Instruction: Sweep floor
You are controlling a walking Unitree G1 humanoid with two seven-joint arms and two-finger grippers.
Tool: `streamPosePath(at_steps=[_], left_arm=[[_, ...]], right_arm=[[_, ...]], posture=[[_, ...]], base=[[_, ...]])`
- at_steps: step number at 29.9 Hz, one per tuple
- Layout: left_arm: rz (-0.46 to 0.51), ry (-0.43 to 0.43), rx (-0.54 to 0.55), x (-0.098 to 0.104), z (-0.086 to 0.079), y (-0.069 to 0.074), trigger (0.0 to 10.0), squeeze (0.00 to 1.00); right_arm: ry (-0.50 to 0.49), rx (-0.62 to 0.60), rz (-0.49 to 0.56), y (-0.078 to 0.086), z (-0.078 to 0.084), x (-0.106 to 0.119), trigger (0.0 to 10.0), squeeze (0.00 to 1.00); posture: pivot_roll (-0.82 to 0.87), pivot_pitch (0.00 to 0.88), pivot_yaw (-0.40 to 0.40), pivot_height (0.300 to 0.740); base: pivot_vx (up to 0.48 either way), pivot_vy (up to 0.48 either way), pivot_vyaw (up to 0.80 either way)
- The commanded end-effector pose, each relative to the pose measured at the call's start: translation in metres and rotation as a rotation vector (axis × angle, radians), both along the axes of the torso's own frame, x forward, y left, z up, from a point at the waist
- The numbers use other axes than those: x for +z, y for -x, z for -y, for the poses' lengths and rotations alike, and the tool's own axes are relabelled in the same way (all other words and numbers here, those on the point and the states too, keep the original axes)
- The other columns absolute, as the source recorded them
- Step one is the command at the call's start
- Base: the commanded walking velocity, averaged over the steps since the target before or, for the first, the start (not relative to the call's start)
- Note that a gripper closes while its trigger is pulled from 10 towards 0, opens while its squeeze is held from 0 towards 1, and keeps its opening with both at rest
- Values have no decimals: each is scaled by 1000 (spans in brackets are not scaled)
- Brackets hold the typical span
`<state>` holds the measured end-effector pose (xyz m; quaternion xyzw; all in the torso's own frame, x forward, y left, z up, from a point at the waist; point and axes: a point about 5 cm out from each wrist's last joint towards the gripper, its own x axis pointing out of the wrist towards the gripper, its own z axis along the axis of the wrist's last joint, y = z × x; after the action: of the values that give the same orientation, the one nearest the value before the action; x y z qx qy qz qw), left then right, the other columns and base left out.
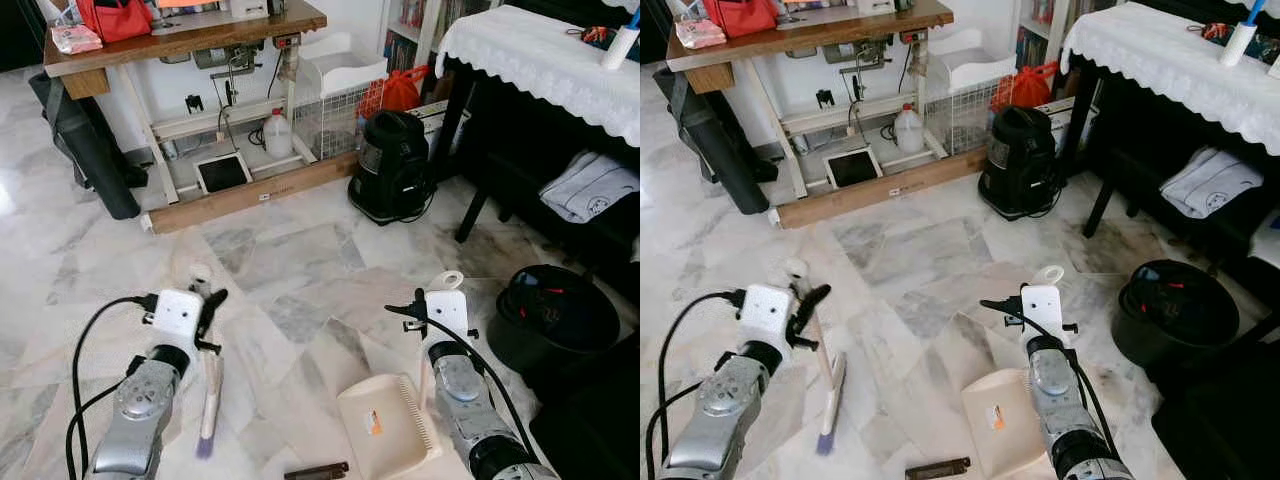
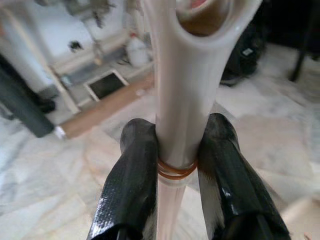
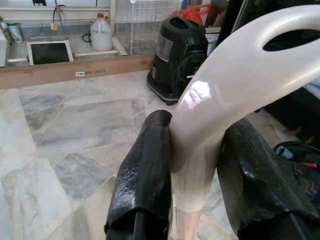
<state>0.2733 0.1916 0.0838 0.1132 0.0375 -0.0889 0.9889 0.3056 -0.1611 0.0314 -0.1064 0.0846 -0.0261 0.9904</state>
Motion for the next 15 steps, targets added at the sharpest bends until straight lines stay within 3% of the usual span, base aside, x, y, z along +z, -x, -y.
streamPosePath(at_steps=[1, 3, 7, 9, 15], left_arm=[[-44, 42, -5, -6, 1, 2, 10000, 0], [-81, 104, 11, -10, 1, 3, 10000, 0], [-98, 124, 25, -12, -1, 2, 10000, 0], [-146, 173, 41, -19, -3, 1, 10000, 0], [-222, 207, 23, -29, -2, 3, 10000, 0]], right_arm=[[1, 16, -144, 16, -3, -25, 10000, 0], [0, 16, -142, 16, -4, -25, 10000, 0], [0, 17, -142, 16, -4, -25, 10000, 0], [-3, 18, -143, 16, -4, -25, 10000, 0], [-6, 23, -151, 17, -5, -26, 10000, 0]], posture=[[59, 77, 23, 740], [55, 82, 24, 740], [55, 82, 24, 740], [51, 88, 24, 740], [45, 94, 25, 740]], base=[[0, 0, 0], [0, 0, 0], [0, 0, 0], [0, 0, 0], [0, 0, 0]])
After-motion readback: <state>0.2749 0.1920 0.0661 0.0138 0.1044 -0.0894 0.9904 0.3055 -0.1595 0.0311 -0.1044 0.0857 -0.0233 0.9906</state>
